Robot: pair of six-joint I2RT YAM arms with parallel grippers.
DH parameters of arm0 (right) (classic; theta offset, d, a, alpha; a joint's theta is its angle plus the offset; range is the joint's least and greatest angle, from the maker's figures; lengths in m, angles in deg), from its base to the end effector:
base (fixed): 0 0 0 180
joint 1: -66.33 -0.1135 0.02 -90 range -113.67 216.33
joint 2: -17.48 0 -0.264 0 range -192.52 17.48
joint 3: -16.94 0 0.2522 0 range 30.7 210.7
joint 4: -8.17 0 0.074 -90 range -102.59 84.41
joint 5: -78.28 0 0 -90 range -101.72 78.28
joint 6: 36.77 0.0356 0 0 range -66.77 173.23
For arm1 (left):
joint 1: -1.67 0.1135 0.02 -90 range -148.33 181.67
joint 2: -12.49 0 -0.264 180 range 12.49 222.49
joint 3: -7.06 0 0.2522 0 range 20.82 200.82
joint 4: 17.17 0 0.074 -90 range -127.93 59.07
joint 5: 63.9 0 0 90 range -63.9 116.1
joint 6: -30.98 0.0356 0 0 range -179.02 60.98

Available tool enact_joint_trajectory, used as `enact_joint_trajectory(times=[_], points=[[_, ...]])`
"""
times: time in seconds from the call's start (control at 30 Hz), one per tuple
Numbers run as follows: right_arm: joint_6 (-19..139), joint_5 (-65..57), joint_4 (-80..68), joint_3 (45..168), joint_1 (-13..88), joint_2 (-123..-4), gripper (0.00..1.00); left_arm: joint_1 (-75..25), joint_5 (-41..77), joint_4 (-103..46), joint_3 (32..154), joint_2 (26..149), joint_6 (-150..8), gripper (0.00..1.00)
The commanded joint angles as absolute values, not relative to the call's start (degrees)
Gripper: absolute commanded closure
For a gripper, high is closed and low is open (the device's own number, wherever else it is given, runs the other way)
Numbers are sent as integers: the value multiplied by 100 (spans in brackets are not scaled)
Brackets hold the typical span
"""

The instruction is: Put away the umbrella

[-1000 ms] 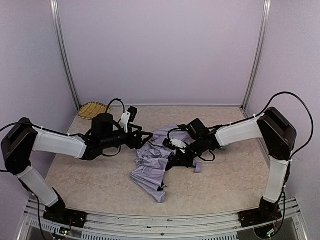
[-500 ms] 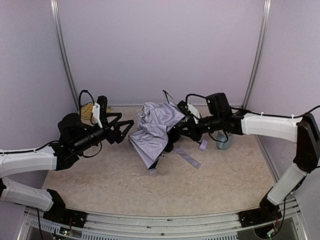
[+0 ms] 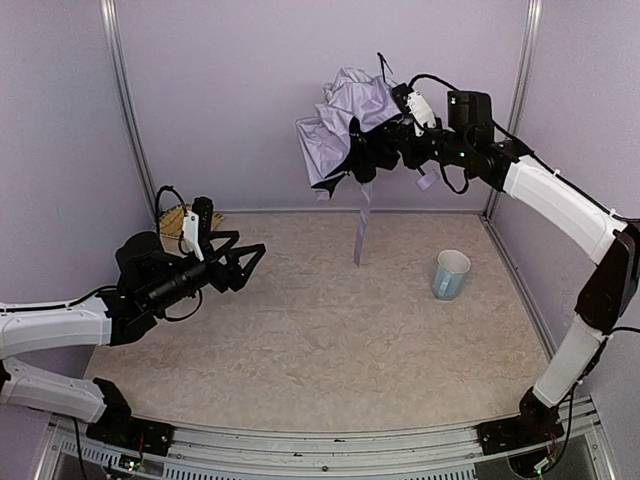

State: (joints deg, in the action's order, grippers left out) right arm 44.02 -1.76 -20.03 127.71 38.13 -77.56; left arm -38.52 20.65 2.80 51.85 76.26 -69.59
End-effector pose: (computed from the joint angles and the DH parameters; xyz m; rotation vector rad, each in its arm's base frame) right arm 0.3429 0.1909 0.4213 -0.6957 1.6625 0.3926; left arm 0.1897 -0.1647 0.2702 0.4851 1.5308 -0.7684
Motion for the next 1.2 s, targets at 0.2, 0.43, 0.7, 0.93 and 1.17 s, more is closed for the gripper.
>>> enact_joint_trajectory(times=[0.2, 0.43, 0.7, 0.93, 1.17], points=[[1734, -2853, -660, 11962, 2632, -8317, 100, -3933, 2759, 173, 4848, 7019, -7089, 12], [2367, -1023, -891, 9975, 1720, -8295, 100, -3938, 2834, -2, 4816, 6990, -7110, 12], [3738, 1497, -621, 8654, 1438, -8501, 100, -4016, 2793, -352, 4943, 6962, -6971, 12], [4160, 2638, -847, 8406, 1498, -8621, 100, -4702, 3157, -937, 5118, 6705, -6456, 13], [4443, 3224, -846, 8058, 1736, -8362, 100, -5868, 3671, -1670, 5085, 6717, -6288, 19]])
